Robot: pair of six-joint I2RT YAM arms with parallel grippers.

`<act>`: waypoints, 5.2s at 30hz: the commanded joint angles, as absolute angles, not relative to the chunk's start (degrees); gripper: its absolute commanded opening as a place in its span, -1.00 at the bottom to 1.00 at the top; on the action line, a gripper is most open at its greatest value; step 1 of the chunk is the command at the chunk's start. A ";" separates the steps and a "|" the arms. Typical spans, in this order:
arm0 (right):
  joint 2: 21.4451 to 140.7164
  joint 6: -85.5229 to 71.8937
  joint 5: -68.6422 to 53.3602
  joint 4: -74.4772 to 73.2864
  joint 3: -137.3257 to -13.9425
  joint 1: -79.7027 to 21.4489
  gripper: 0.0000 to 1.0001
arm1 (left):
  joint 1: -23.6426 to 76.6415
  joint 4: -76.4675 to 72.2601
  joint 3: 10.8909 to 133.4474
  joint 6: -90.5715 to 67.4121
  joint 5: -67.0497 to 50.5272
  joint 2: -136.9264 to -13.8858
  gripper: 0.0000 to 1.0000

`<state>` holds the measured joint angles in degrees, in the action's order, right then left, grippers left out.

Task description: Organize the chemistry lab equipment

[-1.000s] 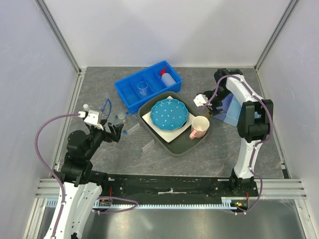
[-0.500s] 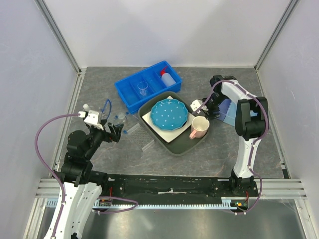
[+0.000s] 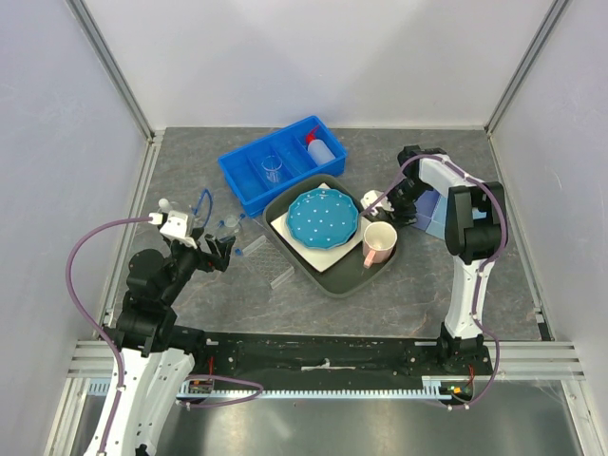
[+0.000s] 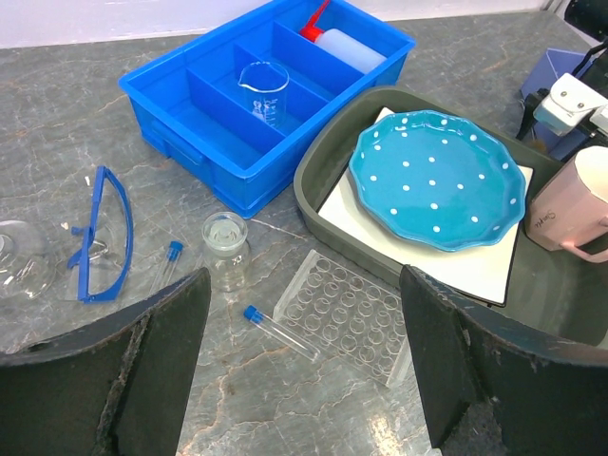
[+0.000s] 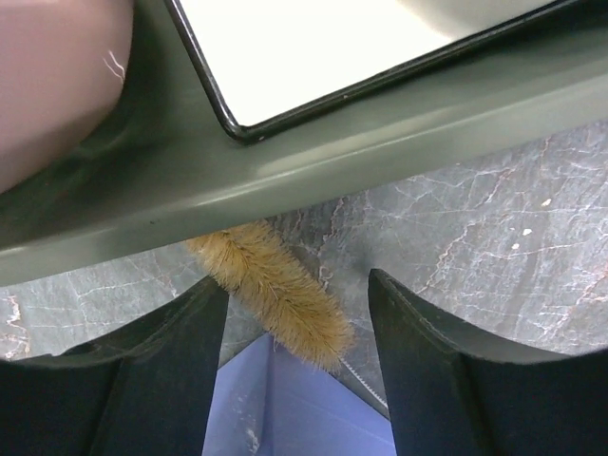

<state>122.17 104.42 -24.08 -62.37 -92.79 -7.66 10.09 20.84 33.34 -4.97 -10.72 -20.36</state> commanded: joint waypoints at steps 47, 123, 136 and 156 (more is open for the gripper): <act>90.19 1.89 -51.92 -15.52 -86.51 -10.10 -1.00 | 9.84 10.91 35.24 -24.31 -36.62 -31.46 0.87; 66.01 -14.24 -63.11 13.01 -47.90 -10.46 0.86 | 5.80 35.68 91.23 -27.16 -24.52 -106.68 -0.96; 66.27 -13.71 -63.81 13.01 -47.90 -10.46 0.89 | 5.01 37.70 94.40 -27.69 -20.83 -112.76 -0.81; 66.71 -11.69 -63.90 11.52 -48.25 -10.55 0.93 | 4.57 38.23 95.36 -26.20 -19.95 -108.55 -0.21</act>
<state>67.02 -14.61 -62.30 10.61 -48.14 -10.50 4.89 37.78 92.20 -29.06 -19.62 -113.01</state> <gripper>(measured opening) 0.959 0.354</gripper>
